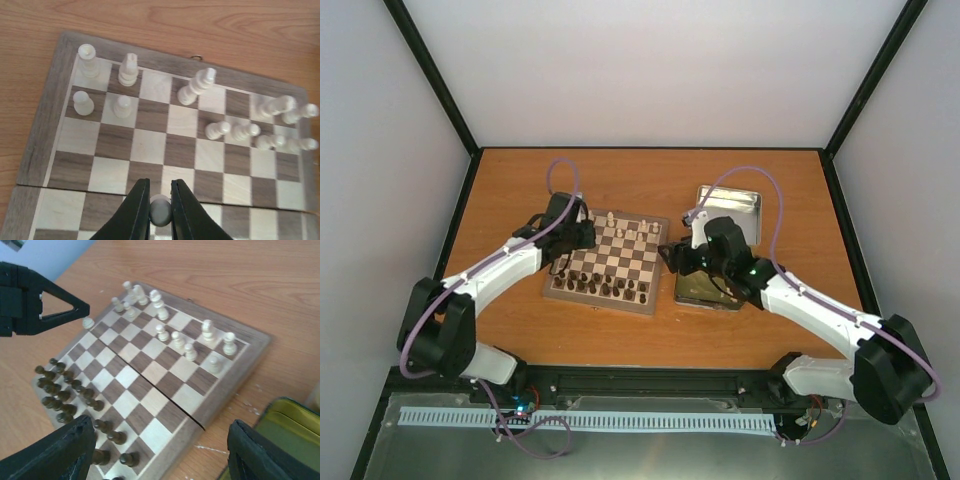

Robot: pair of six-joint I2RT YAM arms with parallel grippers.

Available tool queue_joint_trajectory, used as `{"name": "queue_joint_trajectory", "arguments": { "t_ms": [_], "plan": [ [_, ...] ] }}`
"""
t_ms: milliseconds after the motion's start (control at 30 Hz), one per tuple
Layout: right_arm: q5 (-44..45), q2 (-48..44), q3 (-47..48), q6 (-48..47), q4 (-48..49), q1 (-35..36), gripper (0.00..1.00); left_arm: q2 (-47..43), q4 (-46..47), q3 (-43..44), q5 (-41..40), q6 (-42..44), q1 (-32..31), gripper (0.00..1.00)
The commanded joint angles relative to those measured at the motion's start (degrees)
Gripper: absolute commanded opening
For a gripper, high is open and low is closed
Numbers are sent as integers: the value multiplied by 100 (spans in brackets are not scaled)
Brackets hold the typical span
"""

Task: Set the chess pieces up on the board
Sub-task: Place the chess piece on the chessboard.

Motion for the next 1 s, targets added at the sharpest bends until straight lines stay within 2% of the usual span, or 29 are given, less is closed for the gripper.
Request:
{"name": "queue_joint_trajectory", "arguments": {
  "t_ms": [0, 133, 333, 633, 967],
  "plan": [
    [748, -357, -260, 249, 36, -38, 73, 389, 609, 187, -829, -50, -96, 2],
    [809, -474, -361, 234, -35, -56, 73, 619, 1508, -23, -373, 348, -102, 1],
    [693, -572, -523, 239, 54, -58, 73, 1057, 2080, -37, -110, 459, -106, 2],
    [794, -584, -519, 225, -36, -75, 73, 1545, 2052, 207, -528, 553, -106, 3],
    [702, -498, -458, 236, -52, -75, 74, 1875, 2240, 255, -468, 663, -106, 5]
  ]
}}
